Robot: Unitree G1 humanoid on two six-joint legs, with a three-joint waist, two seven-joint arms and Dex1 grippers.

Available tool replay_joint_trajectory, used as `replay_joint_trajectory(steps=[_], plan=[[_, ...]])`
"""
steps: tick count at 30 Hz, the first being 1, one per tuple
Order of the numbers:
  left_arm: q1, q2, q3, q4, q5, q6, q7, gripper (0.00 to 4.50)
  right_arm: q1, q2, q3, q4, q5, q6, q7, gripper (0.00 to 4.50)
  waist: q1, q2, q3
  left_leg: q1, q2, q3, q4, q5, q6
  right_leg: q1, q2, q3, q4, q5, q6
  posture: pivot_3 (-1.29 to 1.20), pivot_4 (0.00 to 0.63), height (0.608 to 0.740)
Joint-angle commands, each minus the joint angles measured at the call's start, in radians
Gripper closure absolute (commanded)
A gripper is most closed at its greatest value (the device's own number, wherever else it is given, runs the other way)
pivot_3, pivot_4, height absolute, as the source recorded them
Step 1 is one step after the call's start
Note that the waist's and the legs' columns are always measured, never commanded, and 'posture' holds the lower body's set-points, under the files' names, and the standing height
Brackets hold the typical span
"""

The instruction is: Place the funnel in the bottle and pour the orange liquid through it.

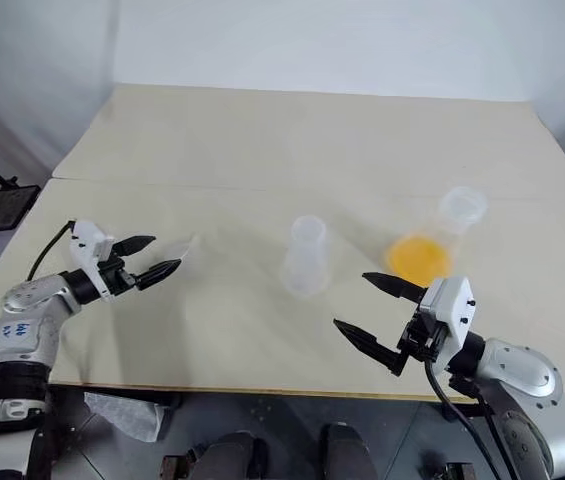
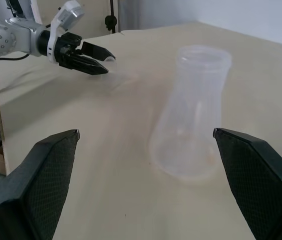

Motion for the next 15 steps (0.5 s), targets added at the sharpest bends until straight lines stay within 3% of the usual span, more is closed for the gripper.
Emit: replay_joint_trajectory(steps=[1,4,7,15], plan=[[-0.035,-0.015,-0.009,0.017,0.018,-0.025,0.019,0.02,-0.002,0.005,-0.017,-0.036,0.012,-0.008,-0.010,0.00,0.000,0.000,0.000,0.000,0.000,0.000,0.000,0.000,0.000,0.000,0.000,0.000,0.000,0.000,0.000,0.00,0.150,0.740],[-0.051,-0.023,-0.013,0.037,0.029,-0.036,0.029,0.02,-0.001,0.006,-0.018,-0.038,0.012,-0.009,-0.015,0.00,0.000,0.000,0.000,0.000,0.000,0.000,0.000,0.000,0.000,0.000,0.000,0.000,0.000,0.000,0.000,0.00,0.150,0.740],[-0.050,-0.016,-0.013,0.045,0.034,-0.043,0.026,0.62,0.004,0.008,-0.021,-0.041,0.012,-0.010,-0.021,0.00,-0.003,0.000,0.000,0.000,0.000,0.000,0.000,0.000,0.000,0.000,0.000,0.000,0.000,0.000,0.000,0.00,0.150,0.740],[-0.046,0.022,-0.014,0.062,0.048,-0.044,0.002,3.13,0.012,0.013,-0.023,-0.041,0.009,-0.017,-0.033,0.00,-0.001,0.000,0.000,0.000,0.000,0.000,0.000,0.000,0.000,0.000,0.000,0.000,0.000,0.000,0.000,0.00,0.150,0.740]])
